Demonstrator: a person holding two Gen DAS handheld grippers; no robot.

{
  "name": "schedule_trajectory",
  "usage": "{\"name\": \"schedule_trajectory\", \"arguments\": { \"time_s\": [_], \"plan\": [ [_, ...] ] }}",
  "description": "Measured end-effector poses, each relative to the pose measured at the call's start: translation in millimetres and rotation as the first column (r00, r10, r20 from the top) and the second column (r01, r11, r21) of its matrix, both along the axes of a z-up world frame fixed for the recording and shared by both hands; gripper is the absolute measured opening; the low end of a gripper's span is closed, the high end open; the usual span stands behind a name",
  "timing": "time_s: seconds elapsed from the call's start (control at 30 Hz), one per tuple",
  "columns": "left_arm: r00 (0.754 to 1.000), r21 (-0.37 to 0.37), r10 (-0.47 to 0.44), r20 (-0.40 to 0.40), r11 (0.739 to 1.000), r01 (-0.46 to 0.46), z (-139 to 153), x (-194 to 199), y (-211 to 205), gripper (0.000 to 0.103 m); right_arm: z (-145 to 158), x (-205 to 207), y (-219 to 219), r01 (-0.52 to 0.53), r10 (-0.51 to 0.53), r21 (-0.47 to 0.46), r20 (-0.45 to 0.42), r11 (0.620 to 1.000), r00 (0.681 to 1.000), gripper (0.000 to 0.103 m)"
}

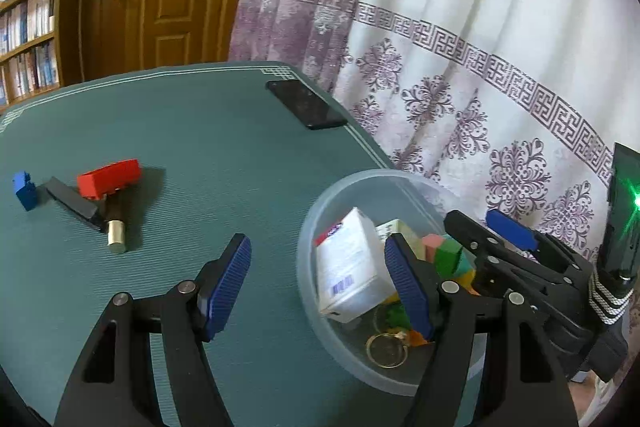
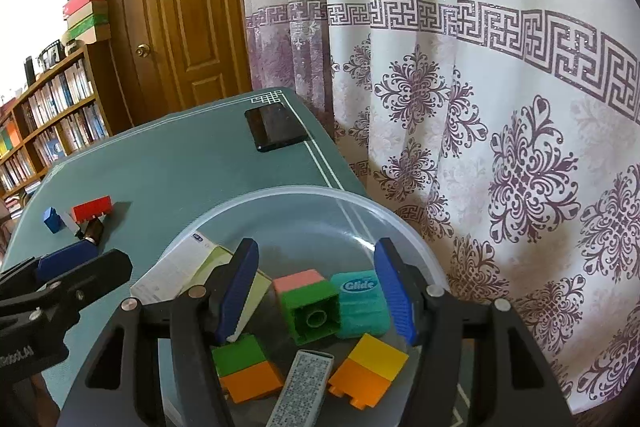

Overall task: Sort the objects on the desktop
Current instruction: 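Open the right tool to drop the pink-green block into the bowl, then move both open tools back toward the blue block and lipstick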

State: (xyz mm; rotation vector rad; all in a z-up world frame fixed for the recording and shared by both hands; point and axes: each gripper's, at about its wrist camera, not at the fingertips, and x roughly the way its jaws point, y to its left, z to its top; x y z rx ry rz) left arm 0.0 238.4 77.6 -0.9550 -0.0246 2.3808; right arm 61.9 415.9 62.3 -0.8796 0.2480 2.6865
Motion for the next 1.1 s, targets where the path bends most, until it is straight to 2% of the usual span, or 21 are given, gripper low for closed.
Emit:
{"name": "schedule_trajectory", "arguments": {
  "time_s": [0.47,1.1],
  "plan": [
    [0.994,-0.028,0.108,0.005,0.994,-0.107,-5,-13,-44,0.073,1,-4,-27,-0.056,0.056,0.012,-0.003,0.998,0.998,0.068],
    [0.955,-0.059,0.295,0.007,0.954,-0.294,-12,-38,-141,0.073,7,-29,-102,-0.225,0.225,0.022,-0.011,0.974,0.974,0.068]
  ]
}}
